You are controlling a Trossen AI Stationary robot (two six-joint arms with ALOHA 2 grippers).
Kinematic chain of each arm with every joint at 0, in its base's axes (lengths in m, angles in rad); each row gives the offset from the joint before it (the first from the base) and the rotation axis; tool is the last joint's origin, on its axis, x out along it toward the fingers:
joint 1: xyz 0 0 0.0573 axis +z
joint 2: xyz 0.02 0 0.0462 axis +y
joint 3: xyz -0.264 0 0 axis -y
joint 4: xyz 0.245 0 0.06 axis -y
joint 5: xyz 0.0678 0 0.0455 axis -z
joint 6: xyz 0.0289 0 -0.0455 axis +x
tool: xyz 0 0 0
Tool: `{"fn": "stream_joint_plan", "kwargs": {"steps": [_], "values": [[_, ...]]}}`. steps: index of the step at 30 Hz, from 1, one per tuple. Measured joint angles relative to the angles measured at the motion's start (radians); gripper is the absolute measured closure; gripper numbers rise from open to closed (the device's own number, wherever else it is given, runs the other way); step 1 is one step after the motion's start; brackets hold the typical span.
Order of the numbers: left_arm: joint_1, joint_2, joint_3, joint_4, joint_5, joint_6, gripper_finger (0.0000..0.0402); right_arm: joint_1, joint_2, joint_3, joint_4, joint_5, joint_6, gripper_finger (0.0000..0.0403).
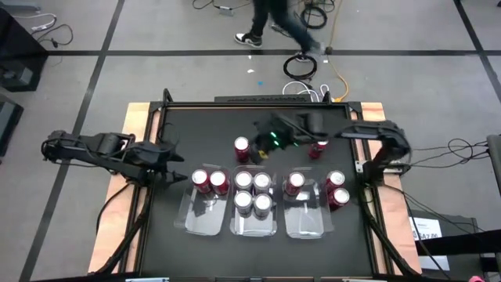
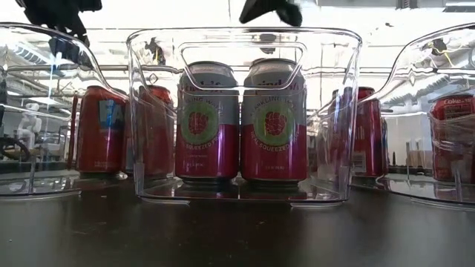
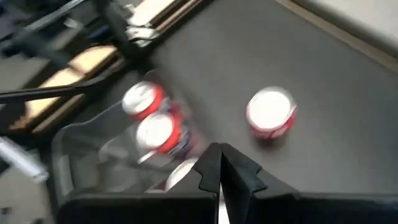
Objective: Sort soda cans
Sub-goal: Put the red soda can into the right transparent bin
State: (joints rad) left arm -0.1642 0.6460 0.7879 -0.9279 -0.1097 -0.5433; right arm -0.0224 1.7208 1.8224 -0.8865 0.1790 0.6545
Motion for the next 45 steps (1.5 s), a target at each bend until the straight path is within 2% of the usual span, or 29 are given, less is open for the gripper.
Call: {"fn": "stream_joint_plan", "kwargs": {"steps": [7, 13, 18, 22, 29, 33, 38, 45], "values": [[0.0, 0.008, -0.001, 0.004, -0.002, -0.001, 0.0014, -0.094, 0.239, 0.274, -0.1, 0.001, -0.194, 0.0403], [0.0, 0.008, -0.001, 0.003, 0.004, -0.078, 0.0013, -0.114, 0.346, 0.32, -0.124, -0.003, -0.205, 0.0378], [0.0, 0.008, -0.001, 0.003, 0.005, -0.078, 0.0013, -0.131, 0.395, 0.32, -0.134, -0.075, -0.139, 0.0311], [0.0, 0.008, -0.001, 0.003, 0.005, -0.078, 0.0013, -0.144, 0.421, 0.32, -0.173, -0.077, -0.093, 0.024], [0.0, 0.008, -0.001, 0.003, 0.004, -0.078, 0.0013, -0.154, 0.423, 0.32, -0.187, -0.074, -0.114, 0.011], [0.0, 0.008, -0.001, 0.003, 0.004, -0.078, 0.0013, -0.16, 0.425, 0.32, -0.187, -0.073, -0.123, 0.0052], [0.0, 0.008, -0.001, 0.003, 0.003, -0.078, 0.0013, -0.168, 0.449, 0.32, -0.184, -0.07, -0.14, 0.0014], [0.0, 0.008, -0.001, 0.003, -0.002, -0.078, 0.0013, -0.168, 0.504, 0.319, -0.181, -0.046, -0.139, 0.001]]}}
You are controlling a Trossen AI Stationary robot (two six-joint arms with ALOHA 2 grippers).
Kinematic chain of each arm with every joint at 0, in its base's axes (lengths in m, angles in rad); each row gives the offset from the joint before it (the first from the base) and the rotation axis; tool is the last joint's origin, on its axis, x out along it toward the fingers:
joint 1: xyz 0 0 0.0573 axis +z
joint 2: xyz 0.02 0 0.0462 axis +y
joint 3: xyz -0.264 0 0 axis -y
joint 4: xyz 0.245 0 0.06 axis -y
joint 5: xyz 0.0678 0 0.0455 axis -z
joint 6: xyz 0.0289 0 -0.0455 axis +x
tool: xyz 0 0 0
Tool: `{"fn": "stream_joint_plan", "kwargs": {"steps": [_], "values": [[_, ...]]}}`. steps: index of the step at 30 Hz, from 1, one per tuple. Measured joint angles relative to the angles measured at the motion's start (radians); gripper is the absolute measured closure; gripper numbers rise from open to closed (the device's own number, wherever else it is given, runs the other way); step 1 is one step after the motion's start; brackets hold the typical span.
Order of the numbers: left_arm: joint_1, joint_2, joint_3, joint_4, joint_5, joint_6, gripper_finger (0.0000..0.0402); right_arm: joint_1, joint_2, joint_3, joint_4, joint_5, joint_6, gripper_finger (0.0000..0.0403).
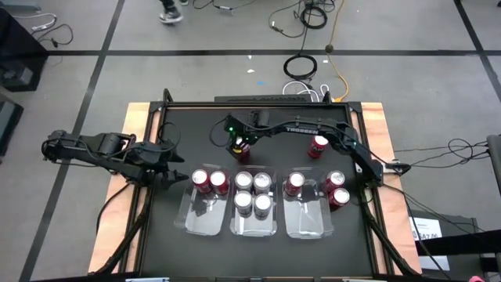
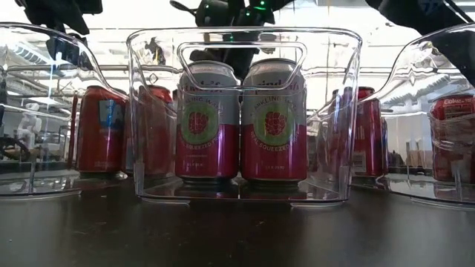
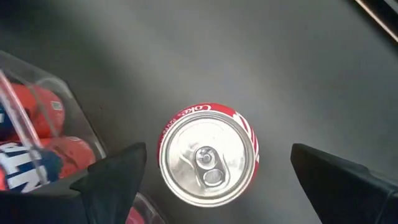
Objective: Sort soda cans
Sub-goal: Put the red soda can into the right transparent bin
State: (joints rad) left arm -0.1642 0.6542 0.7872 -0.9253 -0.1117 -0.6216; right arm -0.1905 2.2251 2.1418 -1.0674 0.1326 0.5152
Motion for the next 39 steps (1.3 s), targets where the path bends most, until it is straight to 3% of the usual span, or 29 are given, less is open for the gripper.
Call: {"fn": "stream_joint_plan", "kwargs": {"steps": [13, 25, 34, 39], "values": [[0.0, 0.0, 0.0, 0.0, 0.0, 0.0, 0.0013, -0.019, 0.065, 0.0, 0.0, -0.01, 0.0, 0.0014], [0.0, 0.0, 0.0, 0.0, 0.0, 0.0, 0.0014, -0.055, 0.064, 0.0, -0.032, -0.082, 0.023, 0.0115], [0.0, 0.0, 0.0, 0.0, 0.001, 0.0, 0.0014, -0.054, 0.037, -0.003, -0.084, -0.083, 0.023, 0.0112], [0.0, 0.0, 0.001, -0.001, 0.001, 0.0, 0.0014, -0.046, -0.054, -0.003, -0.158, -0.027, 0.049, 0.0112]]}}
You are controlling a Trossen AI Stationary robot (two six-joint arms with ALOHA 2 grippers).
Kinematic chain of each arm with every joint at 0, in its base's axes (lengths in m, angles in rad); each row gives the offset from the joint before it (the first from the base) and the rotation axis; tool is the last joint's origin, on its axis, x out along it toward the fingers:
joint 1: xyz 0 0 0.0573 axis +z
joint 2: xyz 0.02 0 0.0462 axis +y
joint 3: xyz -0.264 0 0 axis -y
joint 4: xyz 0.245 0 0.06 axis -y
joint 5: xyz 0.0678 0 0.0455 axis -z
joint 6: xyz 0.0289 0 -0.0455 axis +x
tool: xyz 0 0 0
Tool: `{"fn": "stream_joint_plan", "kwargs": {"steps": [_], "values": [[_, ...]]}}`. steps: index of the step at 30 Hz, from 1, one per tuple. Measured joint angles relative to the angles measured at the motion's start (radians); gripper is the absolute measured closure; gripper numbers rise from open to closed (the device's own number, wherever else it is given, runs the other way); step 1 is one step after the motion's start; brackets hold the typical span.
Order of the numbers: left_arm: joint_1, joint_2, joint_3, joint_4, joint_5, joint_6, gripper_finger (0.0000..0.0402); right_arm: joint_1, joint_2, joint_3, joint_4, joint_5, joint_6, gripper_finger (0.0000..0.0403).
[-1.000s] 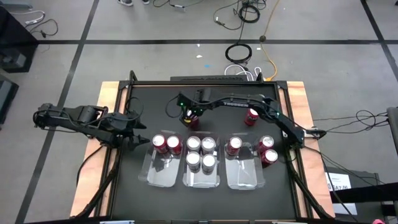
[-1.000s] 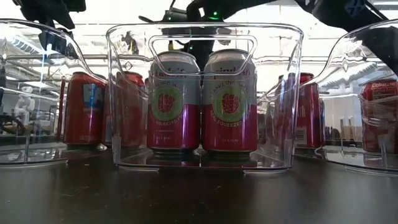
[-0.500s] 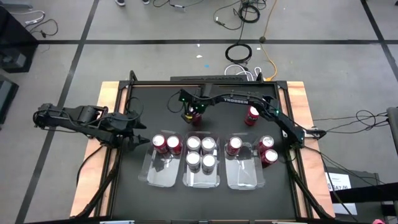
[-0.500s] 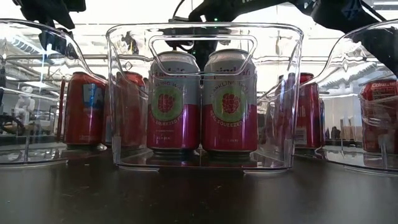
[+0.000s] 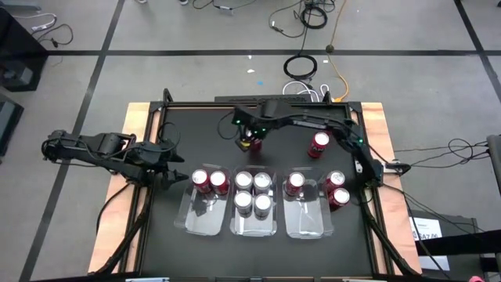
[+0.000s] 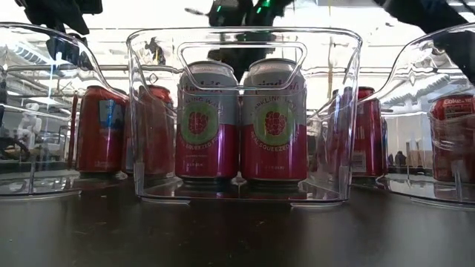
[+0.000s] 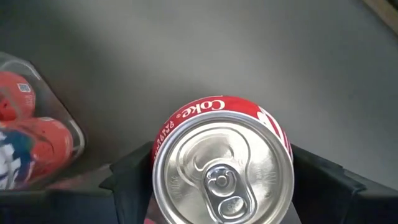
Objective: Sort soda cans
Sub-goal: Put the red soda can into the right transparent bin
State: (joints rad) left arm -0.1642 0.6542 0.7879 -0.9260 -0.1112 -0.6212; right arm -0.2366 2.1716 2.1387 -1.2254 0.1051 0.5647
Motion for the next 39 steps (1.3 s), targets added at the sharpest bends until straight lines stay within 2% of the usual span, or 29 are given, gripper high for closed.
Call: {"fn": "stream_joint_plan", "kwargs": {"steps": [4, 8, 17, 24, 30, 34, 39], "values": [[0.0, 0.0, 0.0, 0.0, 0.0, 0.0, 0.0014, 0.026, -0.109, 0.0, -0.06, 0.084, 0.035, 0.0112], [0.0, 0.0, 0.0, 0.0, 0.0, 0.0, 0.0014, 0.081, -0.241, 0.002, -0.121, 0.093, 0.091, 0.0111], [0.0, 0.0, 0.0, -0.001, 0.001, 0.0, 0.0014, 0.33, -0.453, 0.003, -0.353, 0.262, 0.38, 0.0111], [0.0, 0.0, 0.0, 0.0, -0.018, 0.0, 0.0013, 0.53, -0.486, -0.002, -0.35, 0.279, 0.568, 0.011], [0.0, 0.0, 0.0, 0.0, -0.023, 0.0, 0.0013, 0.657, -0.483, -0.037, -0.347, 0.286, 0.715, 0.011], [0.0, 0.0, 0.0, 0.0, -0.024, 0.0, 0.0013, 0.734, -0.489, -0.123, -0.341, 0.274, 0.817, 0.011], [0.0, 0.0, 0.0, 0.001, -0.025, 0.0, 0.0013, 0.811, -0.536, -0.315, -0.344, 0.188, 0.965, 0.011]]}}
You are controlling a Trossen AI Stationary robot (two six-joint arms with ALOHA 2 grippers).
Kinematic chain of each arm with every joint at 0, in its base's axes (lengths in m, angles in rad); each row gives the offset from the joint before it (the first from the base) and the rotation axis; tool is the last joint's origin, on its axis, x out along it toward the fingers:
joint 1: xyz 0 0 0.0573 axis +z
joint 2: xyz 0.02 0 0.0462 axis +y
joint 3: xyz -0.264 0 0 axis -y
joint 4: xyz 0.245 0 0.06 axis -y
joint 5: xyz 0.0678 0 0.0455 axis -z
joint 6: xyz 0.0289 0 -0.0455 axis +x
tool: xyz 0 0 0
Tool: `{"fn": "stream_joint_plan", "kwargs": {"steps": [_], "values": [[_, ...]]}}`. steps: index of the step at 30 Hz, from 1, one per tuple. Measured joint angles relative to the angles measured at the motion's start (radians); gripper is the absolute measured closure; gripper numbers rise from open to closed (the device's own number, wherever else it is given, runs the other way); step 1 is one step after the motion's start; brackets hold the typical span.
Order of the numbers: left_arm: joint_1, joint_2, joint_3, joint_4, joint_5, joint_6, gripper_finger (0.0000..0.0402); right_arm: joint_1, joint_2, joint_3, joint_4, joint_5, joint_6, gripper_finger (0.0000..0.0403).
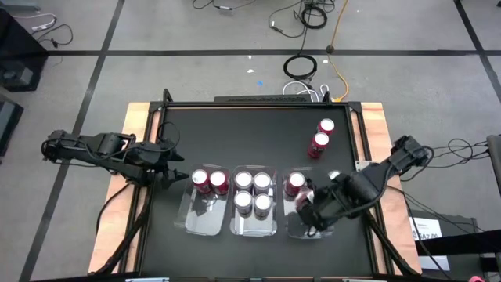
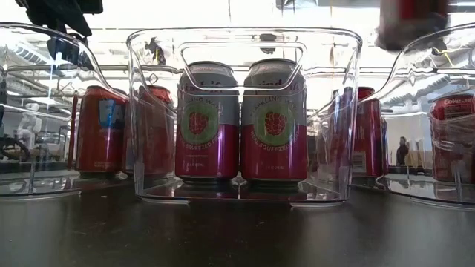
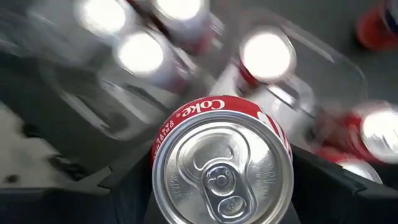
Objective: Sort soda cans
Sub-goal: Put the red soda can into the right transparent bin
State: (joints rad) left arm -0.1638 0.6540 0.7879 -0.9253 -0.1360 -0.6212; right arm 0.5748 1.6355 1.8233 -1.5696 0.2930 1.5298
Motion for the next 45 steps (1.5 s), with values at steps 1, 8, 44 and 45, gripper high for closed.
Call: {"fn": "stream_joint_plan", "kwargs": {"steps": [1, 8, 44, 45], "values": [[0.0, 0.0, 0.0, 0.0, 0.0, 0.0, 0.0013, 0.013, -0.013, -0.045, 0.0, -0.009, 0.032, 0.011], [0.0, 0.0, 0.0, 0.0, -0.003, 0.0, 0.0013, 0.061, -0.146, -0.348, 0.038, -0.01, 0.184, 0.011], [0.0, 0.0, 0.0, 0.004, -0.003, -0.002, 0.0013, -0.249, -0.346, -0.877, 0.533, 0.024, -0.3, 0.0065], [0.0, 0.0, 0.0, 0.004, -0.003, -0.002, 0.0013, -0.249, -0.346, -0.877, 0.544, 0.024, -0.313, 0.0064]]}}
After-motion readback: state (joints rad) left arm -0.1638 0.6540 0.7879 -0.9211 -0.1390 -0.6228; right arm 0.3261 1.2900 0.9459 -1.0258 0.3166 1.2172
